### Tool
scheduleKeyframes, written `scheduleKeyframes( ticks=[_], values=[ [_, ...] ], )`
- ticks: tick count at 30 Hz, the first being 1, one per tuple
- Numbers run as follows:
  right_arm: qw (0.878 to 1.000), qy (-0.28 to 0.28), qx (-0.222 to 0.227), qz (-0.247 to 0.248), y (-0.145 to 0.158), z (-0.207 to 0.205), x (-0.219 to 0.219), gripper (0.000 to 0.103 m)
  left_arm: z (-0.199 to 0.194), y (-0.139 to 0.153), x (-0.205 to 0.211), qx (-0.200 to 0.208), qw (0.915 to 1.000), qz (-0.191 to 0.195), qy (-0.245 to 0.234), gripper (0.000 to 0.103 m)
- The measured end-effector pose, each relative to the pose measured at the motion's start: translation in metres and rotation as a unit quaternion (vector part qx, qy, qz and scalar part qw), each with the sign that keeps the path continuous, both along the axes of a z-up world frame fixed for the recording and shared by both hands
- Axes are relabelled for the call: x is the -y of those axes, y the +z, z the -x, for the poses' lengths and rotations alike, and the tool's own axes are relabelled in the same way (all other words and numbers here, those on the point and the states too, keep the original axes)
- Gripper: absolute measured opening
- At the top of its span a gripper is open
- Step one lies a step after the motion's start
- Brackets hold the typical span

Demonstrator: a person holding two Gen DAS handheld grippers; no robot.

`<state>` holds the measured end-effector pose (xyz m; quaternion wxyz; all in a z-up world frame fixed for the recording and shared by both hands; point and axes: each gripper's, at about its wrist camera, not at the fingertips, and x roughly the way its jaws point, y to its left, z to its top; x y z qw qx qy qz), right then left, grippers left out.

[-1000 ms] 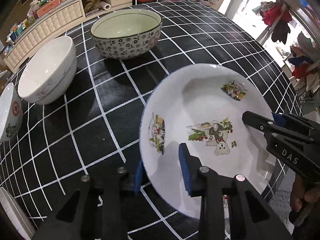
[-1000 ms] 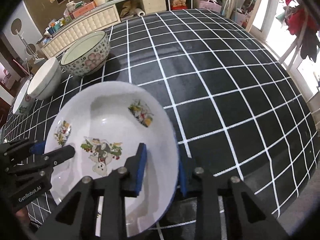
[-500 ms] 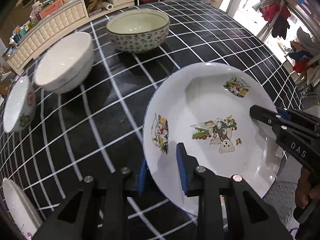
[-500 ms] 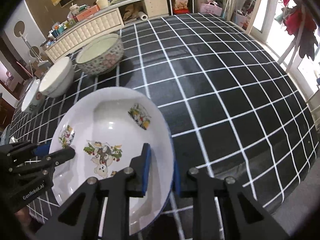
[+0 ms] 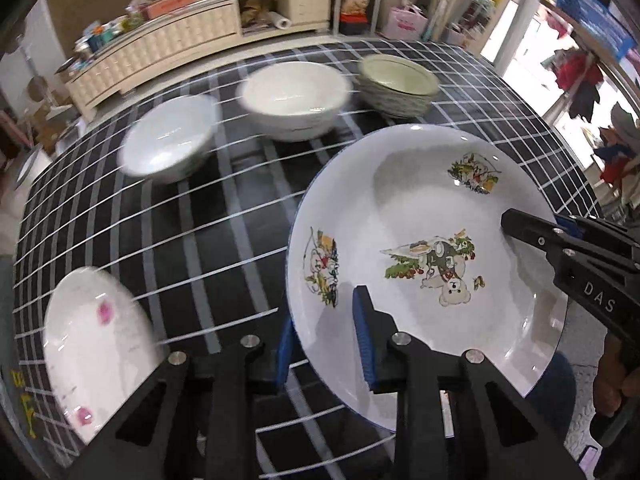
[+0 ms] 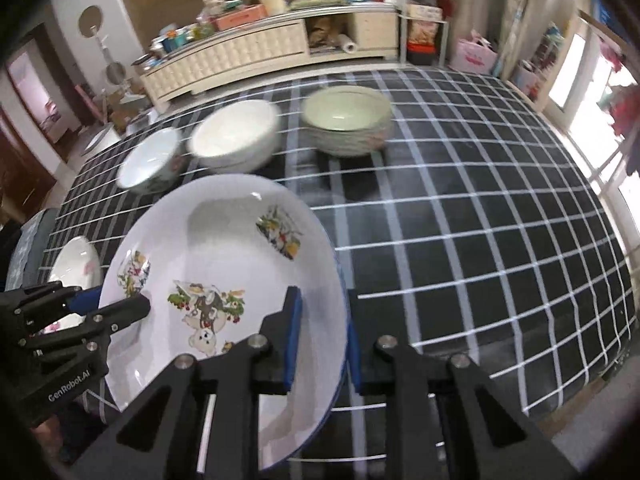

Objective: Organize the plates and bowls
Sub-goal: 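Lift the cartoon-print plate and carry it over the stacked plates, then lower the cartoon-print plate onto the pink-petal plate and open the left tool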

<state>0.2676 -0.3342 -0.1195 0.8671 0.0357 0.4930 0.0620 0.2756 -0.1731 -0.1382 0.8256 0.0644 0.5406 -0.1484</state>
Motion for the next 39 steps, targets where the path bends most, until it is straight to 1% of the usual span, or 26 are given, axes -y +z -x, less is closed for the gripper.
scheduleKeyframes(
  ticks=[5,9,16,19,23,28,39],
  values=[
    [0.999,0.034,0.004,-0.006,0.004,-0.001,-0.044,0.024,0.012,0.009,-0.054,0.010,0.9993,0.000,0.037,0.026],
    [0.998,0.061,0.000,-0.015,0.000,-0.003,-0.080,0.024,0.023,0.012,-0.089,0.014,0.9978,-0.008,0.065,0.026],
    [0.994,0.106,-0.009,-0.015,-0.011,-0.005,-0.140,0.024,0.041,0.007,-0.158,0.002,0.9930,-0.013,0.118,0.026],
    [0.992,0.122,-0.012,-0.014,-0.015,-0.006,-0.162,0.024,0.048,0.005,-0.178,0.001,0.9912,-0.015,0.132,0.026],
    [0.991,0.134,-0.015,-0.011,-0.018,-0.004,-0.185,0.024,0.053,0.003,-0.200,-0.001,0.9890,-0.016,0.147,0.026],
    [0.989,0.145,-0.022,-0.005,-0.026,-0.006,-0.208,0.024,0.052,-0.006,-0.224,-0.008,0.9870,-0.016,0.160,0.026],
    [0.985,0.167,-0.034,0.010,-0.037,-0.012,-0.240,0.023,0.049,-0.023,-0.250,-0.020,0.9835,-0.022,0.178,0.026]
  ],
)
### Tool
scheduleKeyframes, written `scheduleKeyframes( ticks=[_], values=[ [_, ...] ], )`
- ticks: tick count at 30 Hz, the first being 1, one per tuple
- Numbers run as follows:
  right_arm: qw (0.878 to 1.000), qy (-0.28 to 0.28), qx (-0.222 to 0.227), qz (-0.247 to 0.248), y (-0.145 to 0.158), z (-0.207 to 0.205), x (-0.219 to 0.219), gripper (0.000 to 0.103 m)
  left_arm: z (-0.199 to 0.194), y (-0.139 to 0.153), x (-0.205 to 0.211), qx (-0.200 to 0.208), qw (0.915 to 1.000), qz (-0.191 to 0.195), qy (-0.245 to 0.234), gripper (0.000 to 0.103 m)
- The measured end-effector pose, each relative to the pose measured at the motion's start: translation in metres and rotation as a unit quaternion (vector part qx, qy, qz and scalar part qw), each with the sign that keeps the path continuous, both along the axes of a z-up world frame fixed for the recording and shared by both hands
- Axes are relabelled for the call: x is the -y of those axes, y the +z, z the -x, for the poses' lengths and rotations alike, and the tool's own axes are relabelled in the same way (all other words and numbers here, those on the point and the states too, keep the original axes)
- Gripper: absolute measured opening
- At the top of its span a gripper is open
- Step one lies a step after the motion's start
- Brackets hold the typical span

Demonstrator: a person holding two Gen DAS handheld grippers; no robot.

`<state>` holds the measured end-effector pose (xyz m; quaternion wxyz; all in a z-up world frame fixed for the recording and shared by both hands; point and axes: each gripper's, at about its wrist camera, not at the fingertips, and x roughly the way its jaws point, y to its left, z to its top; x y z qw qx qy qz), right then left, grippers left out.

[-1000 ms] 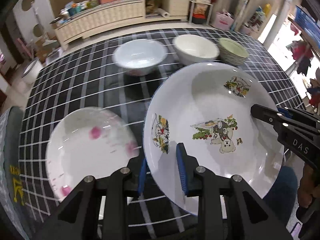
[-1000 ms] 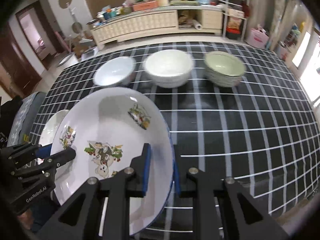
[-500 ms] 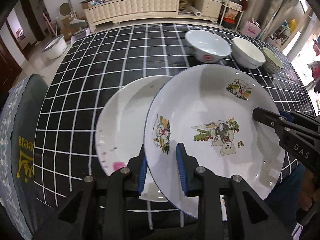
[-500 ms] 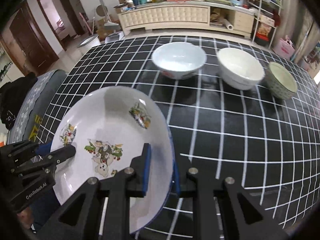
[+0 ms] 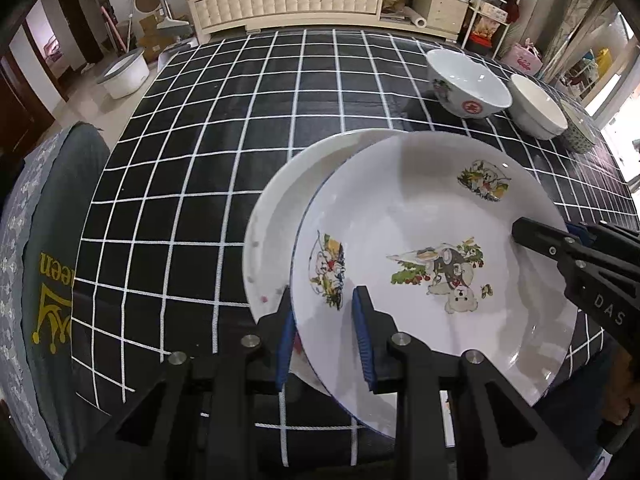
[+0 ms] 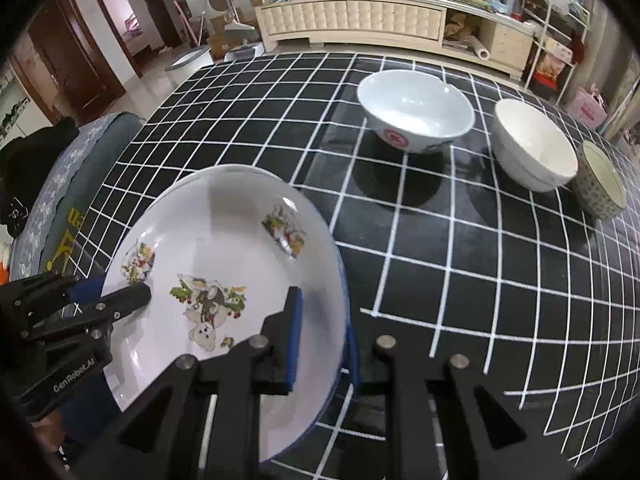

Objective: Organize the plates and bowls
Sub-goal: 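Lower the cartoon-print plate onto the pink-petal plate and open the left tool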

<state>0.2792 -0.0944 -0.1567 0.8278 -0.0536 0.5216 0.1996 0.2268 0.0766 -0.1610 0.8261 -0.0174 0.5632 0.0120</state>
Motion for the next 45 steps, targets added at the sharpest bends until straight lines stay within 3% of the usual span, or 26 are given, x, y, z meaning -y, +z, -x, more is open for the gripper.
scheduleKeyframes(
  ticks=[15,36,43,45],
  values=[
    [1.000,0.004,-0.016,0.021,-0.013,-0.013,-0.013,0.022,-0.017,-0.015,-0.014,-0.013,0.9999,-0.009,0.005,0.020],
    [0.999,0.007,-0.033,0.027,-0.018,-0.008,-0.015,0.025,-0.014,-0.008,-0.017,-0.004,0.9998,-0.013,0.011,0.021],
    [0.999,0.007,-0.036,0.035,-0.018,-0.004,-0.015,0.028,-0.011,-0.005,-0.016,-0.006,0.9998,-0.019,0.008,0.021],
    [0.999,0.006,-0.037,0.038,-0.018,-0.003,-0.015,0.038,-0.009,-0.004,-0.015,-0.005,0.9997,-0.021,0.008,0.024]
  ],
)
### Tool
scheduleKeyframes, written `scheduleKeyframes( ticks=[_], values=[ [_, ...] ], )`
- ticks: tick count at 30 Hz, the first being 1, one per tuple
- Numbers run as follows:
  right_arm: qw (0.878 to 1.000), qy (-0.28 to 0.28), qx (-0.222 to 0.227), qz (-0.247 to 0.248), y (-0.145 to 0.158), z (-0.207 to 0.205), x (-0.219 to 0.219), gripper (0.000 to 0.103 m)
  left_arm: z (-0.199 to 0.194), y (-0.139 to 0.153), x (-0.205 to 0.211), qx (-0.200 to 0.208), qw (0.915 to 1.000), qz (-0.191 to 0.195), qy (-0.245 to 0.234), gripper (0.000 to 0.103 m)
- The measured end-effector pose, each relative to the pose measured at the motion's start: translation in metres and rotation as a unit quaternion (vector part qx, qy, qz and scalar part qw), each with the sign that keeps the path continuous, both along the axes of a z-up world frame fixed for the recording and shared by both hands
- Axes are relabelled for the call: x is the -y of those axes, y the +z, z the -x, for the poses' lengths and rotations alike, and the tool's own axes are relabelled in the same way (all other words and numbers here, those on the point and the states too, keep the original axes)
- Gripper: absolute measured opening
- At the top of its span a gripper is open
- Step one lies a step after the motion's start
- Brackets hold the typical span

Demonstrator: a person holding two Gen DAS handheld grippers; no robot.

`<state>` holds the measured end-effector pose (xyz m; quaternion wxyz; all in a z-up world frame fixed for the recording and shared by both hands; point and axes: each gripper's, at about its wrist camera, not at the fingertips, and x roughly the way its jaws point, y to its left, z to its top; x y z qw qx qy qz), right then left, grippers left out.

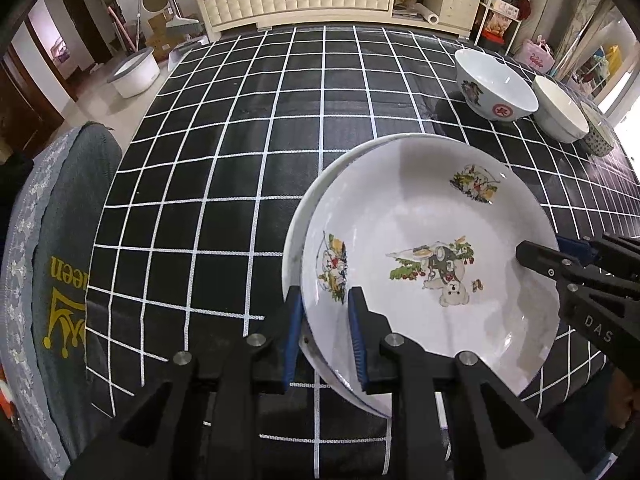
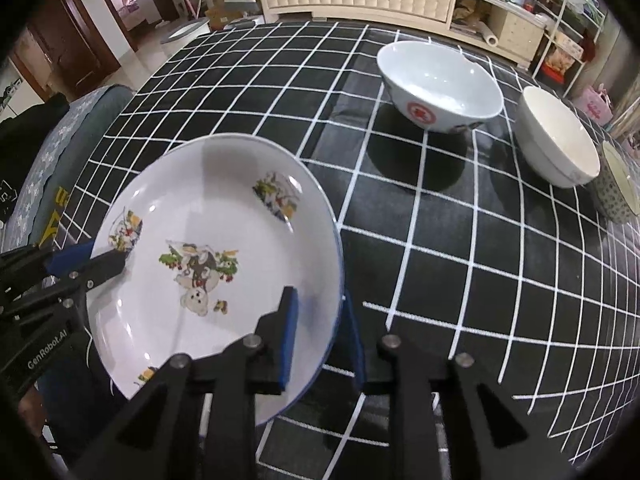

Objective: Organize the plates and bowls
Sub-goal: 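Lower the cartoon-print plate onto the pink-petal plate and open the left tool, then move the left tool to the red-logo white bowl and grasp its rim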

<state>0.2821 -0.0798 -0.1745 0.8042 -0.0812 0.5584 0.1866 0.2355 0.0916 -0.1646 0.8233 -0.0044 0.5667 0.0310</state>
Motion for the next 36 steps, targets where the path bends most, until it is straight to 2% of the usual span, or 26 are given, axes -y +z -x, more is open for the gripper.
scheduleKeyframes(
  ticks=[1,3,8,14,19,23,26,30,33,36],
  values=[
    [1.000,-0.001,0.001,0.001,0.000,0.001,0.001,0.042,0.002,0.001,0.000,0.001,1.0000,-0.001,0.001,0.030],
    [1.000,-0.002,0.001,0.004,0.000,0.003,0.002,0.046,0.005,0.003,0.000,0.002,1.0000,-0.006,0.004,0.034],
    [1.000,-0.003,0.001,0.002,0.005,0.009,0.005,0.047,0.013,0.006,-0.002,0.004,1.0000,-0.003,0.005,0.034],
    [1.000,-0.007,0.010,-0.004,0.017,0.015,0.011,0.053,0.016,0.020,0.004,0.014,0.9999,-0.004,-0.002,0.034],
    [1.000,-0.013,0.017,-0.011,0.029,0.016,0.022,0.054,0.014,0.034,0.016,0.024,0.9997,0.003,-0.011,0.038],
    [0.999,-0.019,0.024,-0.014,0.038,0.013,0.035,0.059,0.005,0.043,0.032,0.033,0.9991,-0.004,-0.027,0.038],
    [0.999,-0.032,0.030,-0.017,0.045,0.006,0.046,0.062,-0.004,0.051,0.045,0.039,0.9985,-0.004,-0.039,0.043],
    [0.998,-0.045,0.036,-0.021,0.053,-0.005,0.062,0.064,-0.019,0.059,0.059,0.044,0.9978,-0.001,-0.049,0.044],
    [0.998,-0.050,0.042,-0.024,0.060,-0.015,0.069,0.064,-0.031,0.064,0.067,0.047,0.9974,0.005,-0.055,0.050],
    [0.997,-0.053,0.051,-0.029,0.069,-0.026,0.077,0.067,-0.048,0.068,0.078,0.049,0.9968,-0.001,-0.064,0.051]
  ],
)
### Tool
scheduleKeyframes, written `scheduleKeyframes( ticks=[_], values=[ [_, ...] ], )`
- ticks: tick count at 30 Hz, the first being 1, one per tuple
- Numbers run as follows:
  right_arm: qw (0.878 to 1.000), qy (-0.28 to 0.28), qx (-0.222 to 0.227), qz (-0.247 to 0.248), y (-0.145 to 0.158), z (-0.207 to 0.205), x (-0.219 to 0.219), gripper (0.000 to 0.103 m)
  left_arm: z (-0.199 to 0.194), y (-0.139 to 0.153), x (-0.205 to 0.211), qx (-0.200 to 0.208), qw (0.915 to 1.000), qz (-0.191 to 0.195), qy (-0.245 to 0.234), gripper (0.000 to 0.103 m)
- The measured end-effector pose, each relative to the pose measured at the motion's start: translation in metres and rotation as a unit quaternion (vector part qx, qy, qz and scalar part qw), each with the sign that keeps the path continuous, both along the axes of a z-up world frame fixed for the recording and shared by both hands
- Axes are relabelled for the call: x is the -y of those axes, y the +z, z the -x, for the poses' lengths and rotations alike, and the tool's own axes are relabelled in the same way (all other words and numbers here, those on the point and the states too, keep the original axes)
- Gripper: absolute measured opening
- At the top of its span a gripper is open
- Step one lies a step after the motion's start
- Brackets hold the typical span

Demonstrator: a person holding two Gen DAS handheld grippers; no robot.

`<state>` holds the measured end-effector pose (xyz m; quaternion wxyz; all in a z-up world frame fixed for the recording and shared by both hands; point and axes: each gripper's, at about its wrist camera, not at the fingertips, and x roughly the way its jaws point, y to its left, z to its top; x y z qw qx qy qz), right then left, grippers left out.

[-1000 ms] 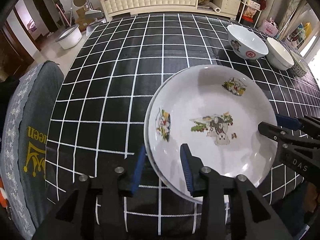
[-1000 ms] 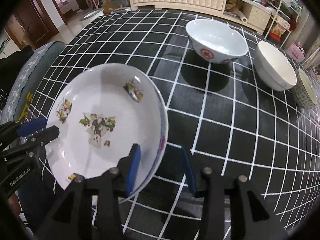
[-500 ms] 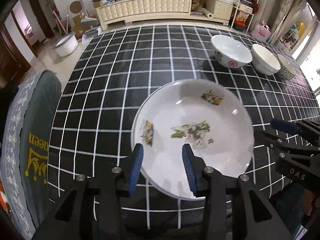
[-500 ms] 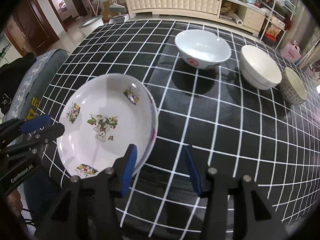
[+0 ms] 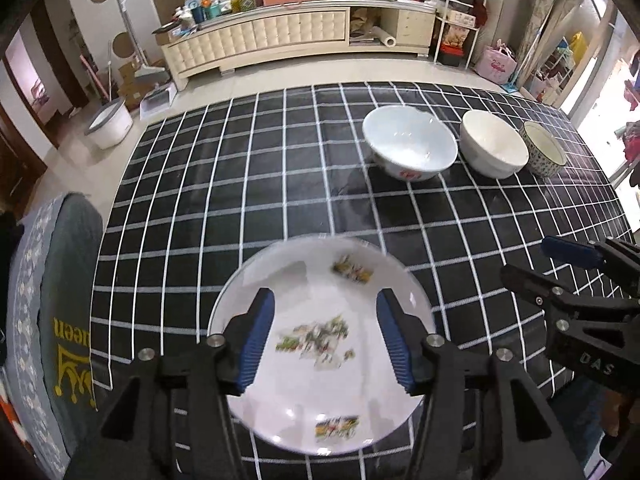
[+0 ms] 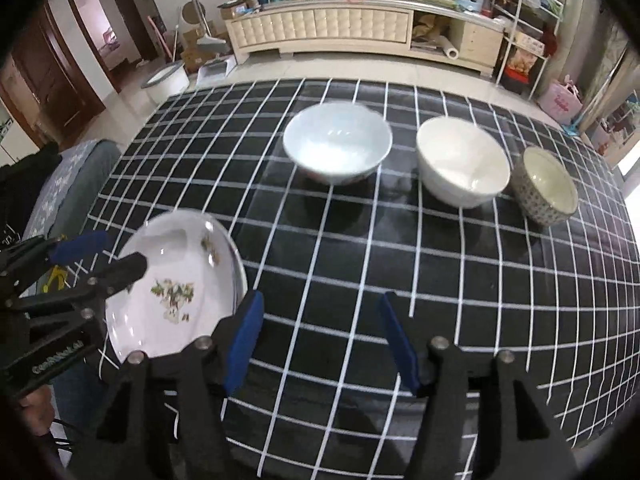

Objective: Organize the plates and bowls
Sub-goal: 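Move the left tool to the red-logo white bowl and grasp its rim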

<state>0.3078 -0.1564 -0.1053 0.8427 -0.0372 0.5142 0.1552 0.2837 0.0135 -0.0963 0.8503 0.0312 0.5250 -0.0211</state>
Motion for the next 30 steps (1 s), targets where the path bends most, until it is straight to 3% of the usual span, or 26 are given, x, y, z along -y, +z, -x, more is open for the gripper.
scheduleKeyframes(
  ticks=[16,23,30],
  values=[
    [0.999,-0.021,0.020,-0.020,0.022,-0.078,0.029,0.069,-0.090,0.026,0.041,0.018,0.9993,-0.013,-0.030,0.051],
    [0.999,-0.014,0.024,-0.016,0.015,-0.116,0.024,0.069,-0.140,0.013,0.050,0.008,0.9990,-0.021,-0.039,0.051],
    [1.000,-0.001,0.016,0.002,-0.006,-0.144,0.016,0.069,-0.176,-0.019,0.052,-0.016,0.9983,-0.024,-0.050,0.051]
  ],
)
